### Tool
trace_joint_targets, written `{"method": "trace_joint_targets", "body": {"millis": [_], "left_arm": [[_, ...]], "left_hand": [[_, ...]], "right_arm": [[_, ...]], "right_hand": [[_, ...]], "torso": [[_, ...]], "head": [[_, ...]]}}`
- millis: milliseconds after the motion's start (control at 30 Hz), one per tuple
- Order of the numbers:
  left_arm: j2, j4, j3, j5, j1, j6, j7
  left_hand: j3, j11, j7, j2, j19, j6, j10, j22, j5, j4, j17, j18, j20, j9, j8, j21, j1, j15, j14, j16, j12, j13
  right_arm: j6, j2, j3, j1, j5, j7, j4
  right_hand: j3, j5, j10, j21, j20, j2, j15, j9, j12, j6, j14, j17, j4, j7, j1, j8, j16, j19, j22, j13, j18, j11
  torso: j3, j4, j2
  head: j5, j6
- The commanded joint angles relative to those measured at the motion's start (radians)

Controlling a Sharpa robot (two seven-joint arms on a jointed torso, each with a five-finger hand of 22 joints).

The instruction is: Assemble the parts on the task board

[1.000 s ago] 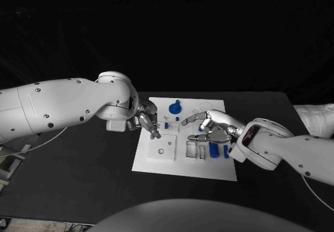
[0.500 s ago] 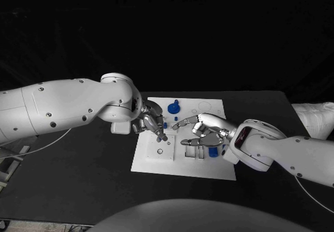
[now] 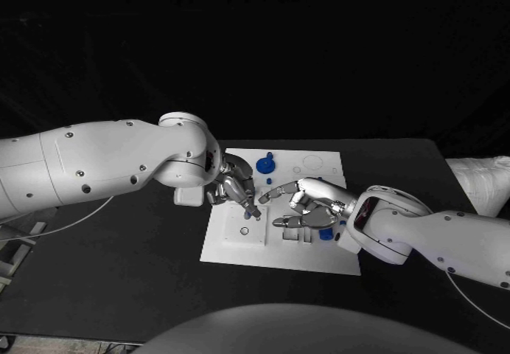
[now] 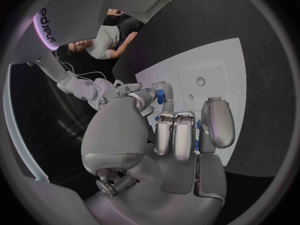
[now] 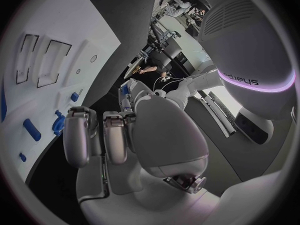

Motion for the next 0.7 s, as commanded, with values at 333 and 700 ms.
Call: {"method": "trace_joint_targets", "body": {"millis": [333, 700], "left_arm": [[0.007, 0.000, -0.002, 0.013, 0.000, 0.003, 0.007], [0.010, -0.001, -0.003, 0.013, 0.000, -0.004, 0.005]], "left_hand": [[0.047, -0.005, -0.015, 0.002, 0.000, 0.012, 0.099, 0.191, -0.004, -0.036, 0.263, 0.008, -0.003, 0.001, 0.009, -0.003, 0.006, 0.003, 0.106, 0.002, 0.002, 0.260], [0.043, -0.005, -0.016, 0.003, 0.000, 0.014, 0.096, 0.191, 0.000, -0.028, 0.263, 0.008, -0.003, 0.001, 0.013, -0.003, 0.006, 0.003, 0.106, 0.002, 0.000, 0.258]], "right_arm": [[0.029, 0.009, 0.000, -0.002, -0.013, 0.007, -0.002], [0.036, 0.014, 0.000, -0.003, -0.011, 0.003, -0.008]], "right_hand": [[0.009, -0.008, 0.136, -0.002, -0.006, -0.011, -0.008, -0.002, -0.003, 0.003, 0.107, 0.263, 0.001, -0.005, 0.000, -0.007, 0.003, 0.000, 0.209, 0.258, -0.003, -0.041], [0.009, -0.008, 0.136, -0.002, -0.006, -0.011, -0.008, -0.002, -0.003, 0.003, 0.107, 0.263, 0.001, -0.005, 0.000, -0.007, 0.003, 0.000, 0.209, 0.258, -0.003, -0.041]], "torso": [[-0.0004, -0.0004, 0.000], [-0.0002, 0.0000, -0.001]], "head": [[0.000, 0.000], [-0.001, 0.000]]}}
